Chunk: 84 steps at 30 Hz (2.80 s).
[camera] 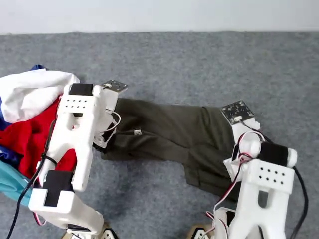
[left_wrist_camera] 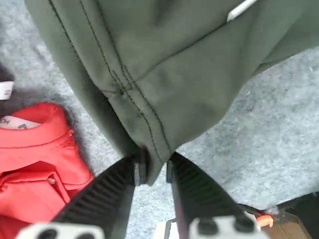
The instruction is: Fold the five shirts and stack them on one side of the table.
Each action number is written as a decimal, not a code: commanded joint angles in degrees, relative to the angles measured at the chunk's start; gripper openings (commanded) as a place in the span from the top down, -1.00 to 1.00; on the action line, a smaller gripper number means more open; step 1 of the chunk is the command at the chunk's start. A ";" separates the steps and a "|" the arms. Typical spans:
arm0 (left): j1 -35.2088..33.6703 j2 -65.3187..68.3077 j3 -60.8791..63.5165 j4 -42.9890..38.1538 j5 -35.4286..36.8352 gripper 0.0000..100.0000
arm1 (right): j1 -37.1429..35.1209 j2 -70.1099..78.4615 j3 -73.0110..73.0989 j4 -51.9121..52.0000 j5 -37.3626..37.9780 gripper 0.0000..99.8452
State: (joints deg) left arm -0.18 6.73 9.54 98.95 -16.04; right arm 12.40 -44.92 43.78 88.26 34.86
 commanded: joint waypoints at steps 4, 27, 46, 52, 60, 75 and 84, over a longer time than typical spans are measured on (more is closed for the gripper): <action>-0.18 -2.55 -0.48 1.67 -0.62 0.83 | 0.48 -9.89 -0.62 0.22 0.18 0.42; 0.35 -1.93 -0.31 1.49 -0.18 0.83 | 0.66 -8.13 20.92 -30.73 -10.11 0.89; 0.35 -1.93 -0.31 1.49 -0.18 0.83 | 6.02 0.57 23.91 -36.26 -10.20 0.86; 0.35 -1.93 -0.31 1.49 -0.18 0.83 | 5.93 4.09 23.91 -37.85 -10.11 0.86; 0.35 -1.93 -0.31 1.49 -0.18 0.83 | 5.93 8.31 23.91 -40.84 -10.02 0.89; 0.35 -1.93 -0.22 1.49 -0.18 0.83 | 5.85 9.63 5.71 -31.25 -7.65 0.98; 0.35 -1.93 -0.22 1.49 -0.18 0.83 | 5.93 10.15 -0.97 -22.99 -7.56 0.96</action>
State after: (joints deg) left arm -0.18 6.73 9.54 99.12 -16.04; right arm 17.93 -34.81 43.08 62.68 26.95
